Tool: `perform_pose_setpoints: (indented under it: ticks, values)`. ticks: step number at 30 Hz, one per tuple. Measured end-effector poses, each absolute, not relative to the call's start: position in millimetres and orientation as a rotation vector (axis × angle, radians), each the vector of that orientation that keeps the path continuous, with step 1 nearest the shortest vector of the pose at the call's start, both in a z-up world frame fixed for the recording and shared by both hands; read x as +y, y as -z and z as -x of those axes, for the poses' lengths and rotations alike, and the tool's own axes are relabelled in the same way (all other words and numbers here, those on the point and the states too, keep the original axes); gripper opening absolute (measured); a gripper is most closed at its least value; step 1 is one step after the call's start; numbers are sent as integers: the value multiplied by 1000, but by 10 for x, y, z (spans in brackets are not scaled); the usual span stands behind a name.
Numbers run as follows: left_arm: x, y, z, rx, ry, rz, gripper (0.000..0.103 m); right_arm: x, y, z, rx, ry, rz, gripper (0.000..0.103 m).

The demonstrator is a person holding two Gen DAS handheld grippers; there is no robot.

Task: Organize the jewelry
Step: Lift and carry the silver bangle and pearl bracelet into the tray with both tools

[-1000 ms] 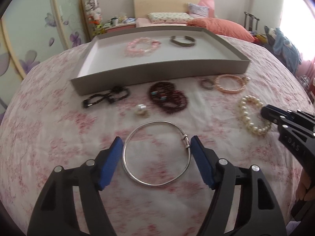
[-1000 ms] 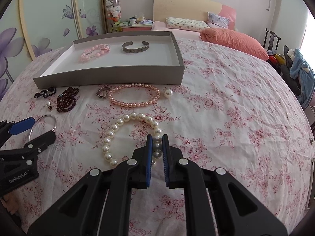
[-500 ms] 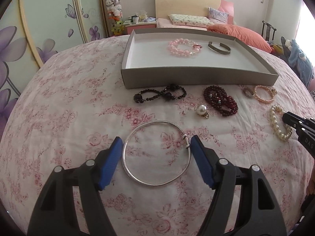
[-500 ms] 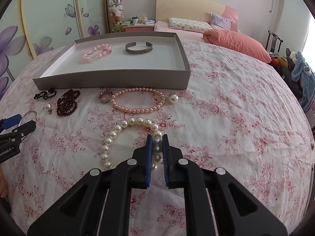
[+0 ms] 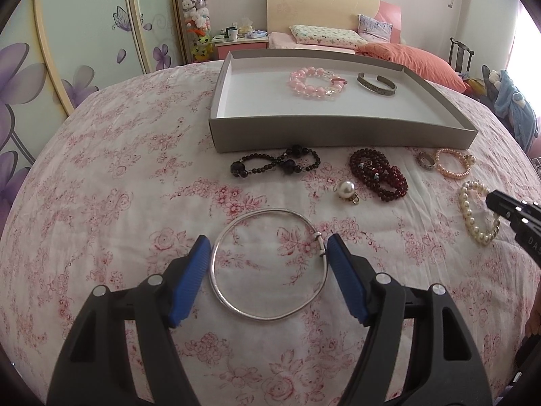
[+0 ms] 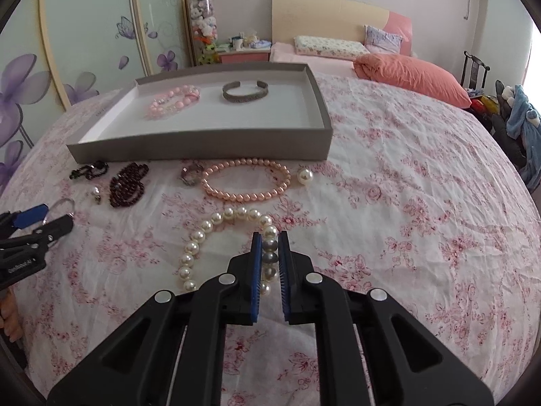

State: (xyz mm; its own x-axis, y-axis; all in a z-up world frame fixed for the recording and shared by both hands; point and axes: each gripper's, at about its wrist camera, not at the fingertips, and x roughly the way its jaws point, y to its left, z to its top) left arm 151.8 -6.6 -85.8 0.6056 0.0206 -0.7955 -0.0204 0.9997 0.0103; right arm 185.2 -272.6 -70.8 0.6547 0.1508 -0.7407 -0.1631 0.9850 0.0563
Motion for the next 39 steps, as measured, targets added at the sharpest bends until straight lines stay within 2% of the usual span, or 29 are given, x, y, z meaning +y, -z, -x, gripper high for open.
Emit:
perform_pose_setpoints:
  ticks: [10,24,39]
  values:
    - [-93,603,-1342,802,-9,-14,69,-2620,373,-1723,716,-269,-25,10]
    - [-259,75,-1020,535,-14,-55,69,-2565,8,-1547,569,-316,-63,10]
    - [-391,-197,-862,403,-9,-72,69,-2557,-347,-1341,397,-323,-57,10]
